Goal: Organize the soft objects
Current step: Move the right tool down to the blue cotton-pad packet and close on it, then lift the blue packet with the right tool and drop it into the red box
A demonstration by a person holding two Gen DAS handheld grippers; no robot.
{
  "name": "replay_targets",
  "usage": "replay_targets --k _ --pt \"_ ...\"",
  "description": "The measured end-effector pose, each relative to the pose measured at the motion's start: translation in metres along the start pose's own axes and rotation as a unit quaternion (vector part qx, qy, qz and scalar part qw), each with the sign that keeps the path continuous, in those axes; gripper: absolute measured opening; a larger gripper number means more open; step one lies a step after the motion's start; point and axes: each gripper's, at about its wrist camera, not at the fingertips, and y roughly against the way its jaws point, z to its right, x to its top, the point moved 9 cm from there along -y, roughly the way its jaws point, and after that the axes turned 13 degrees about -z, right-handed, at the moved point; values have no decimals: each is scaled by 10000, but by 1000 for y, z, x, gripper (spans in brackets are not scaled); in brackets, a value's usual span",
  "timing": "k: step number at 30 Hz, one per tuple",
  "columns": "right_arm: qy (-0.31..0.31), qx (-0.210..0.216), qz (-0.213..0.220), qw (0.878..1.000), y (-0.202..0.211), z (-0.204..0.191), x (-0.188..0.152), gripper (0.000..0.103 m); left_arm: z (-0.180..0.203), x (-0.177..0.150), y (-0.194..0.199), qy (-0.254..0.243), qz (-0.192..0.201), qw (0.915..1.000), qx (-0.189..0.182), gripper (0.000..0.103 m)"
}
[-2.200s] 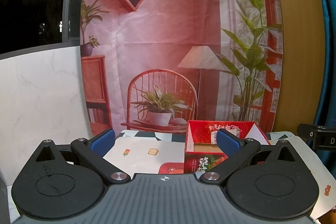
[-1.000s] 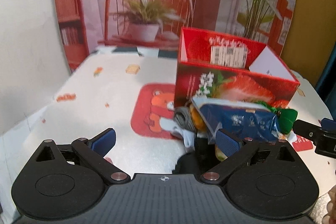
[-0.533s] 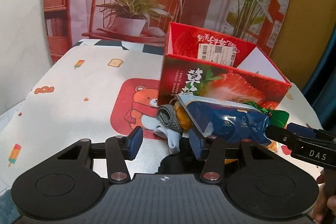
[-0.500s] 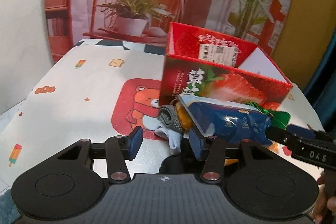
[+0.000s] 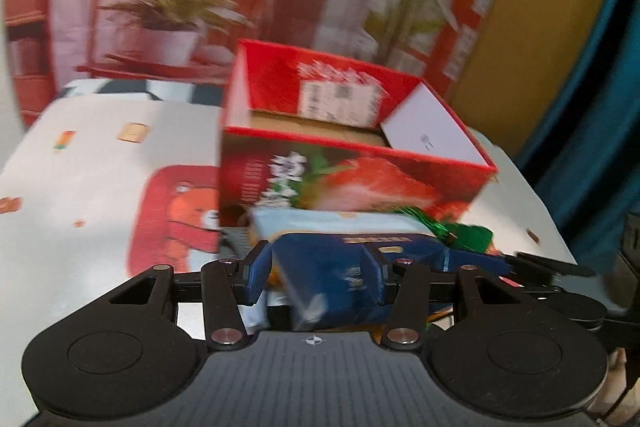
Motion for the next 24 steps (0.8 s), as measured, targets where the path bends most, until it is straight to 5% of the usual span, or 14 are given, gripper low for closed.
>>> replay_targets --k 5,12,21,24 --pt "35 189 -258 9995 -11 2 4 64 1 8 -31 117 -547 9976 -398 51" --pt "-10 441 -562 9974 -21 7 8 66 -10 16 -47 266 -731 9958 -492 54" --pt "126 412 -689 9967 -27 6 8 65 -28 11 -53 692 -906 9927 -382 81" --pt "187 346 -703 9968 -28 5 7 65 -30 4 -61 985 -979 9882 -644 80"
